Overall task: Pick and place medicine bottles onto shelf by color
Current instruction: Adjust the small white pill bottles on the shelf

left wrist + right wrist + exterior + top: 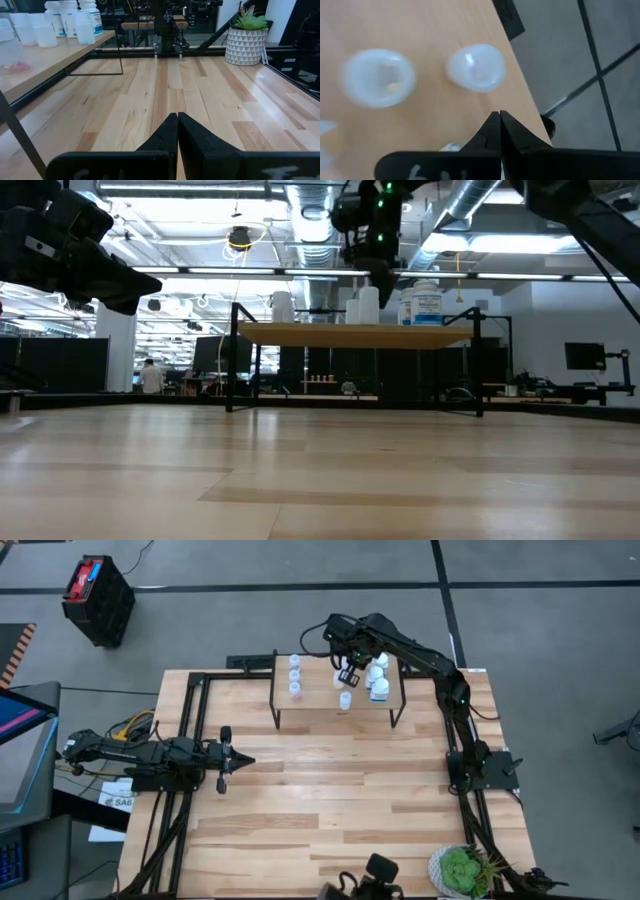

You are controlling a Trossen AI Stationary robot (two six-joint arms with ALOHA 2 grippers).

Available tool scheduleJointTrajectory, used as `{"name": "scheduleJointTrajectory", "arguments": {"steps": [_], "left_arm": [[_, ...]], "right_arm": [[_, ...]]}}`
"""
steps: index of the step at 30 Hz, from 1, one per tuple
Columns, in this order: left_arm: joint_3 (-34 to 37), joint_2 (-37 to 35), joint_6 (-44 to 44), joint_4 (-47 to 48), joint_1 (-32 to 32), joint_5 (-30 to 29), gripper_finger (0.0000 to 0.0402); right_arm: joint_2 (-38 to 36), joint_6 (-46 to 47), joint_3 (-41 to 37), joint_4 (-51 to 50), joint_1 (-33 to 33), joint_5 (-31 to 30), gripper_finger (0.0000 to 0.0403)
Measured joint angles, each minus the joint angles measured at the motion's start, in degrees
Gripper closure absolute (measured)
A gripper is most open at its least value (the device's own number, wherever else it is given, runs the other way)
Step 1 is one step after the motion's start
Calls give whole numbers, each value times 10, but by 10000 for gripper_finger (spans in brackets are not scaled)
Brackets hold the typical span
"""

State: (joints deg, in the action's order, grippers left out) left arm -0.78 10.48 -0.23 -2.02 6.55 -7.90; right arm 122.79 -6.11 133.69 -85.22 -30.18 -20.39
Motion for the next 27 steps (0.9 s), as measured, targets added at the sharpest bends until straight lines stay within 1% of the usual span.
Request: {"name": "scheduleJointTrajectory", "arguments": {"steps": [5,8,20,24,27], "left_arm": [[0,0,-3,0,0,0,401],[0,0,-3,0,0,0,401],[0,0,0,0,0,0,401],[0,0,0,0,0,0,401],[0,0,0,0,0,0,401]], "right_arm": [[6,3,1,22,-15,-21,392],[9,5,-1,21,-22,-21,392],[13,-14,-1,61,-13,15,392],[13,-14,-1,63,-13,43,392],[13,-14,-1,67,-9,41,392]]}}
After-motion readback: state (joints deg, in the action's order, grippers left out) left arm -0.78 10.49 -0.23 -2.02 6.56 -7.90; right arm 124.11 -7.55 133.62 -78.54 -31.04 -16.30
